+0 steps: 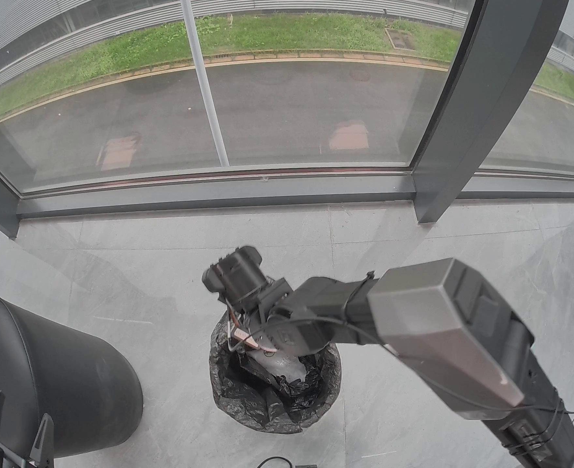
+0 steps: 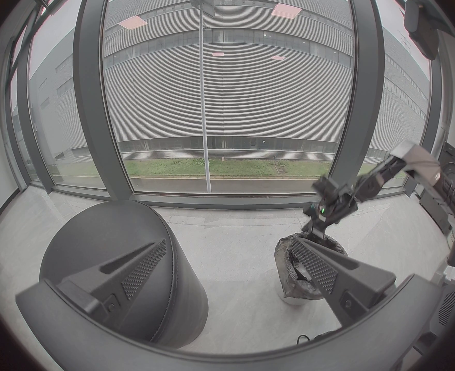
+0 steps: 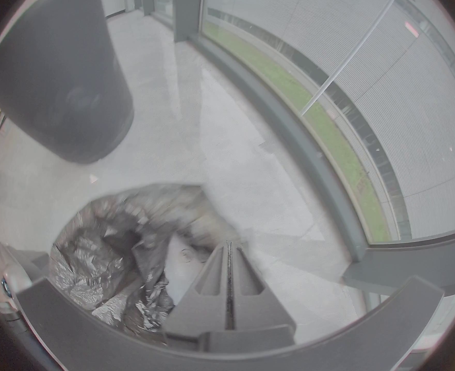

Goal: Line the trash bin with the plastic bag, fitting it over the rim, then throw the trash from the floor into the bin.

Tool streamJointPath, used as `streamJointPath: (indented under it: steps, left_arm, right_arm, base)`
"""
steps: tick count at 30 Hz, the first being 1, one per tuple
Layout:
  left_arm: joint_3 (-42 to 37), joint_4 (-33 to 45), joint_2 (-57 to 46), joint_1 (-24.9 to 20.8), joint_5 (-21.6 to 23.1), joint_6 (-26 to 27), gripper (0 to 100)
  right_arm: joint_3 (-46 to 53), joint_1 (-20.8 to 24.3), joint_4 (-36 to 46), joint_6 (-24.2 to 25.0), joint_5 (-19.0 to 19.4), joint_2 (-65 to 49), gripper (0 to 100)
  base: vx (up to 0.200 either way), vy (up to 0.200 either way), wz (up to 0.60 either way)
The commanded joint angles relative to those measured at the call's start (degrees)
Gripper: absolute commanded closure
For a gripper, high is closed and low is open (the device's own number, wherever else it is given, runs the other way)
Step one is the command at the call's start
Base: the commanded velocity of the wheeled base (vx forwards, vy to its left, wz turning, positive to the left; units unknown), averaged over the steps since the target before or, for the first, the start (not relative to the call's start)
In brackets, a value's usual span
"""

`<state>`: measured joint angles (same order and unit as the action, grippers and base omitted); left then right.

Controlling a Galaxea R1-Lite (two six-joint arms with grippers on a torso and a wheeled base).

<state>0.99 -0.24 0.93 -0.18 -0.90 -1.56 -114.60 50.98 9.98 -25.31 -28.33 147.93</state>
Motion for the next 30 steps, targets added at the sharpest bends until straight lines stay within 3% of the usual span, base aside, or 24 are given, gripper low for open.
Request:
streamJointPath:
  steps: [1, 6, 11, 14, 17, 21, 22, 23, 25, 30]
  left_arm:
    - [-0.99, -0.02, -0.84, 0.01, 0.02, 0.07, 0]
    - [-0.99, -0.02, -0.84, 0.01, 0.02, 0.07, 0]
    - [-0.99, -0.02, -0.84, 0.01, 0.02, 0.07, 0]
    - [-0.99, -0.02, -0.84, 0.01, 0.02, 0.07, 0]
    - [-0.99, -0.02, -0.84, 0.01, 0.02, 0.07, 0]
    - [-0.99, -0.02, -0.84, 0.01, 0.02, 0.07, 0]
    - [-0.99, -0.02, -0.84, 0.01, 0.02, 0.07, 0]
    - [-0.99, -0.02, -0.84, 0.01, 0.02, 0.07, 0]
    - [-0.99, -0.02, -0.84, 0.01, 0.02, 0.07, 0]
    - [-0.99, -0.02, -0.84, 0.01, 0.02, 0.07, 0]
  right_arm:
    - [0.01, -2.73, 2.23, -1.24, -3.13, -17.59, 100]
    - [0.01, -6.07, 5.22, -0.97, -4.89, -28.67, 100]
    - [0.01, -6.16, 8.39, -0.97, -7.79, -36.66, 100]
    - [0.01, -6.51, 14.54, -1.24, -11.04, -45.10, 100]
    - [0.01, -8.53, 21.30, -1.24, -11.13, -51.60, 100]
    - [0.01, -15.82, 36.69, -1.24, -10.34, -62.06, 100]
    - [0.01, -15.82, 36.69, -1.24, -10.34, -62.06, 100]
    - [0.01, -16.62, 44.95, -1.24, -10.25, -67.16, 100]
    - [0.01, -17.14, 52.15, -1.15, -10.25, -72.08, 100]
    - [0.01, -24.26, 63.23, -0.71, -9.55, -78.41, 100]
  base:
    - [0.000, 0.000, 0.00]
    - [0.000, 0.000, 0.00]
    - [0.000, 0.000, 0.00]
    - [0.000, 0.000, 0.00]
    - [0.000, 0.000, 0.00]
    - [0.000, 0.000, 0.00]
    - [0.000, 0.000, 0.00]
    - [0.000, 0.000, 0.00]
    - [0.000, 0.000, 0.00]
    - [0.000, 0.000, 0.00]
